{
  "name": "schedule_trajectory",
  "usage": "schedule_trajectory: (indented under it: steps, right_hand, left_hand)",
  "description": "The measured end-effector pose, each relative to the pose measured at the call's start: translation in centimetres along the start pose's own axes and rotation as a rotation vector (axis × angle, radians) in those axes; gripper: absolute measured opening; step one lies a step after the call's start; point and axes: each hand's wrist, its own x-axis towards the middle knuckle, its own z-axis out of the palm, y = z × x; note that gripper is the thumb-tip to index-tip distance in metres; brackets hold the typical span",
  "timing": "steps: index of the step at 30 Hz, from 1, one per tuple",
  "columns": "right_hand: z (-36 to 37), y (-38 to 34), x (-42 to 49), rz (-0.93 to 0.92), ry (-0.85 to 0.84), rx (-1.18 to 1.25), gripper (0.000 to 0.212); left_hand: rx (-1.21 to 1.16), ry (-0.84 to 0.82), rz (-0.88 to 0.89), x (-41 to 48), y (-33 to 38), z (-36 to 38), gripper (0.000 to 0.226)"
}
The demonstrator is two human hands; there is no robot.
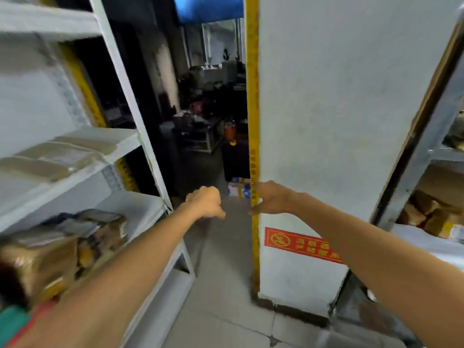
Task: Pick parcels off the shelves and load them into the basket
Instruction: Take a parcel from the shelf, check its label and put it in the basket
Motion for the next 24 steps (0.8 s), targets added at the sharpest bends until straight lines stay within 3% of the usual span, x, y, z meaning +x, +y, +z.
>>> schedule_trajectory:
  steps: [5, 11, 18, 24]
  right_hand:
    - [0.5, -7.8, 5.8, -0.197, -0.061, -0.072, 0.068]
    - [-0.2, -14.3, 10.1, -0.475, -0.142, -0.073, 0.065]
    - [-0.1, -18.9, 14.8, -0.650, -0.194, -0.085, 0.051]
    - [-0.1, -23.9, 21.4, -0.717, -0.155, -0.142, 0.067]
  left_hand:
    - [-0.077, 0.090, -0.276, -3.9, -8.3, -2.2, 0.043]
    - [-0.165, 0.219, -0.527, -7.2, -13.4, -5.0, 0.044]
    - [-0.241, 0.235, -0.687, -8.2, -16.4, -5.4, 0.039]
    - [-0.166, 0.305, -0.747, -6.4, -21.7, -8.0, 0.046]
